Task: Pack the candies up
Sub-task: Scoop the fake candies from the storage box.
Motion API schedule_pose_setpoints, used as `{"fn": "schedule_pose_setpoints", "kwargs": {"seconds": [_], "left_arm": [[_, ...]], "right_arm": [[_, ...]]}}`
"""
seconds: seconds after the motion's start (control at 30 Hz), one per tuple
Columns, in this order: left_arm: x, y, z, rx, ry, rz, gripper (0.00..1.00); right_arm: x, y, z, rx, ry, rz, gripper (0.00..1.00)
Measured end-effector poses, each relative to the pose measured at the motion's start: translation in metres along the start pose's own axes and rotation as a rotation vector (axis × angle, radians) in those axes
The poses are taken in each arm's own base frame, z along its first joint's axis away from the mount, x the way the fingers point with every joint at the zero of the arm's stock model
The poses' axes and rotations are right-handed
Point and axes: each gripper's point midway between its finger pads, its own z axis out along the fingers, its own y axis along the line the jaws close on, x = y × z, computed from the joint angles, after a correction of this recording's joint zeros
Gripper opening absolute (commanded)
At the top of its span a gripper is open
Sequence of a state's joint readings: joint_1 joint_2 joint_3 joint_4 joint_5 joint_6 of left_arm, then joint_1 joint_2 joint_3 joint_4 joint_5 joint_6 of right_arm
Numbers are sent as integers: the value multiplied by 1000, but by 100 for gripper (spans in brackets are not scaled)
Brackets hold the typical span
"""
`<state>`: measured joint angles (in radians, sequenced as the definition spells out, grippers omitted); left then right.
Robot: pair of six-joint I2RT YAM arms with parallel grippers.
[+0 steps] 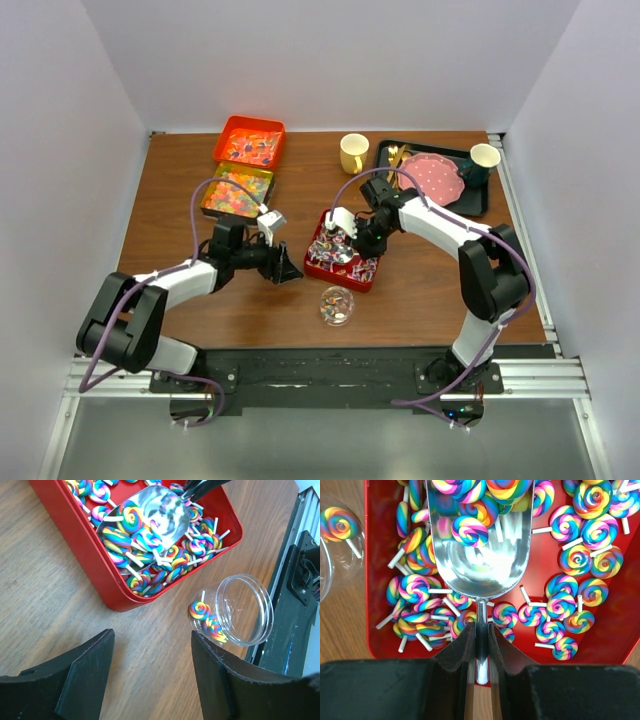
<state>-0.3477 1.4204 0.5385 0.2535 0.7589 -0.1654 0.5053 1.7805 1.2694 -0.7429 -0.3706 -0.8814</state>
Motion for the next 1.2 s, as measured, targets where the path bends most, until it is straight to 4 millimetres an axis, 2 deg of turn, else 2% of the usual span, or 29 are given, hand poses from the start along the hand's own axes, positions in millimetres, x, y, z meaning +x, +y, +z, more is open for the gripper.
{"fn": "schedule_pose_setpoints", "kwargs": {"seconds": [0.13, 0.27, 0.37, 0.47, 0.57, 0.6, 0.93, 1.2], "left_arm": [[-3, -1, -3, 3, -7, 1, 68], [-6, 6, -7, -15, -14, -7, 68], [-8, 13, -11, -33, -21, -11, 68], [-8, 17, -13, -44, -22, -13, 68], [-7, 18, -13, -46, -19, -15, 68], [-6, 18, -13, -46, -17, -17, 68], [-5, 24, -16, -62, -15, -14, 68], [-10, 34, -20, -85, -23, -6, 68]], "right_arm": [[1, 0, 3, -8, -2, 2, 1], [6, 3, 17, -47, 4, 13, 16], [8, 5, 27, -78, 1, 23, 34], [6, 6, 34, -90, -18, 24, 37], [4, 4, 37, -89, -32, 27, 4], [3, 4, 38, -90, -38, 21, 0], [4, 3, 39, -61, -57, 37, 0], [4, 3, 24, 16, -90, 10, 0]]}}
